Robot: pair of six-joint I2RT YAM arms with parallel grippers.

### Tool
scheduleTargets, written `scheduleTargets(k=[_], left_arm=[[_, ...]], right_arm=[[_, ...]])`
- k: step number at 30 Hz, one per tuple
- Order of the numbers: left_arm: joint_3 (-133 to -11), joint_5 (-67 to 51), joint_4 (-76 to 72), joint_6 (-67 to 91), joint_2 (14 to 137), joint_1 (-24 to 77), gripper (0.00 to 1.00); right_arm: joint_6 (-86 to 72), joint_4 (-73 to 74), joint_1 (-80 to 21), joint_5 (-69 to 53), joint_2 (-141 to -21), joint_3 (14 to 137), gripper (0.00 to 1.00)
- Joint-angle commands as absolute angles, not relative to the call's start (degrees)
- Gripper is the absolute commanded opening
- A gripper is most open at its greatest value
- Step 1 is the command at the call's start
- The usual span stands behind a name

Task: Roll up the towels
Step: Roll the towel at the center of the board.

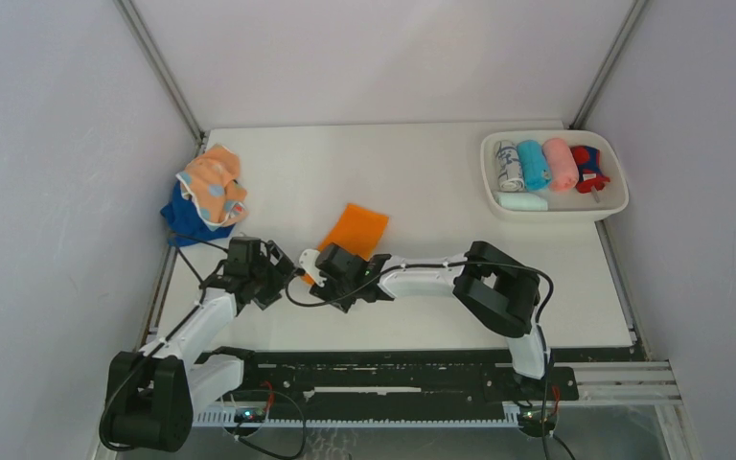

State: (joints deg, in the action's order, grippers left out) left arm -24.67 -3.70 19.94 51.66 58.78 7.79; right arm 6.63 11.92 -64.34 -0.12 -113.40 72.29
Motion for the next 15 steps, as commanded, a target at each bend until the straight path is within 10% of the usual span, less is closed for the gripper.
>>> scheduleTargets(k=[1,15], left_arm=[[-24.52,-4.76,18.08,52.34,59.25,7.50,0.89],[-24.20,-7.15,16.10,55.65,61.44,8.58,0.87]], right_arm=[[6.24,18.22,-64.77,2.85,-115.83,74.38,0.42],[-0.62,14.71,-61.44,-10.03,-113.16,71.59,0.00]])
